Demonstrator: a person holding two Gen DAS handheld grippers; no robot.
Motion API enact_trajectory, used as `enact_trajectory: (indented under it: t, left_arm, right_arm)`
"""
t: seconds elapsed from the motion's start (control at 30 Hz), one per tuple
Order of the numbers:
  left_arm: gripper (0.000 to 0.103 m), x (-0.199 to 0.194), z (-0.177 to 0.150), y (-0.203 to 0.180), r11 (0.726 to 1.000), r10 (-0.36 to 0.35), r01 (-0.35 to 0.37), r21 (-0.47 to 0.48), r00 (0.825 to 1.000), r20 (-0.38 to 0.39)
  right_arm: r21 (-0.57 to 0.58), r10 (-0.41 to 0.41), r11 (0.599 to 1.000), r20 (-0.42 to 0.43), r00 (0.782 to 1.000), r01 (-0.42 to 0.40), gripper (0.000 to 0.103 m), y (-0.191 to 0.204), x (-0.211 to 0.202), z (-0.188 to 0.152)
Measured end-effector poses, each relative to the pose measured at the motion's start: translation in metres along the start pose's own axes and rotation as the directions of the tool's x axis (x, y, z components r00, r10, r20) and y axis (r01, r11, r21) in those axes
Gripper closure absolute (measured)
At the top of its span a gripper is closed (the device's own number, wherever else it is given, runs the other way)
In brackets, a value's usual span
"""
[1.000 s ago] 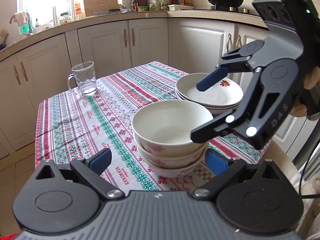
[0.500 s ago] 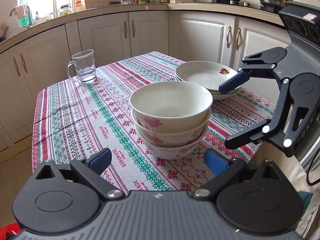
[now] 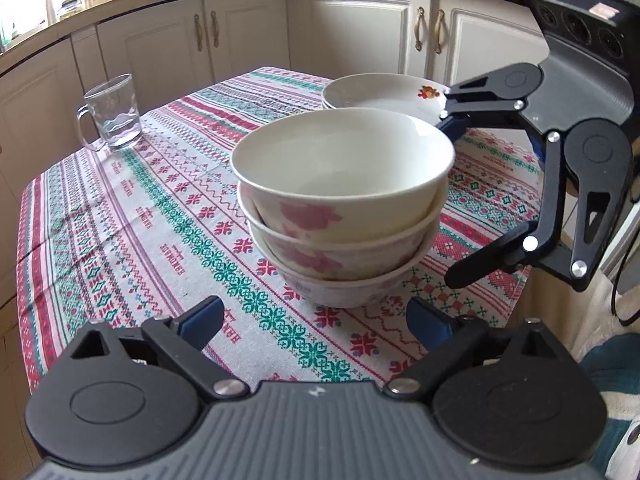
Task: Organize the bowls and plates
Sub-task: 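Grip the bowl stack rim with both grippers from opposite sides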
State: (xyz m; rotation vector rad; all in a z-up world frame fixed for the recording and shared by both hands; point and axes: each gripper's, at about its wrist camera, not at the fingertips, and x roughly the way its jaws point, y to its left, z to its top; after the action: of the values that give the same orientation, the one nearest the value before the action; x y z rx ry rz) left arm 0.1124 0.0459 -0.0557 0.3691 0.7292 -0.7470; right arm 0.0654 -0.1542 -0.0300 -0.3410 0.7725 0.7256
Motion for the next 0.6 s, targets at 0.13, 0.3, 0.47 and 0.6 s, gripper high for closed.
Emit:
enact_trajectory:
  t: [0.13,0.3,0.47,0.6]
  left_arm:
    - [0.012,0.005,0.007,0.004,0.992,-0.06,0.06,0.114,0.998,-0.005]
    - [0.016,0.009,0.019,0.014,0.96,-0.186,0.186,0.207,0.982,-0.023]
    - [0.018,0.016,0.026,0.025,0.936,-0.27,0.274,0.22,0.962,-0.051]
    - [0.019,0.018,0.028,0.029,0.921,-0.307,0.312,0.231,0.95,-0.062]
  right_arm:
    - [-0.109,0.024,0.994,-0.012,1.0,-0.025,0.002,0.001,0.01,0.007]
    - [-0.182,0.094,0.978,-0.042,0.995,-0.1,0.007,-0.007,0.019,0.015]
    - [-0.218,0.142,0.964,-0.075,0.987,-0.155,0.01,-0.017,0.026,0.022]
    - [-0.234,0.178,0.952,-0.095,0.979,-0.195,0.011,-0.021,0.029,0.026]
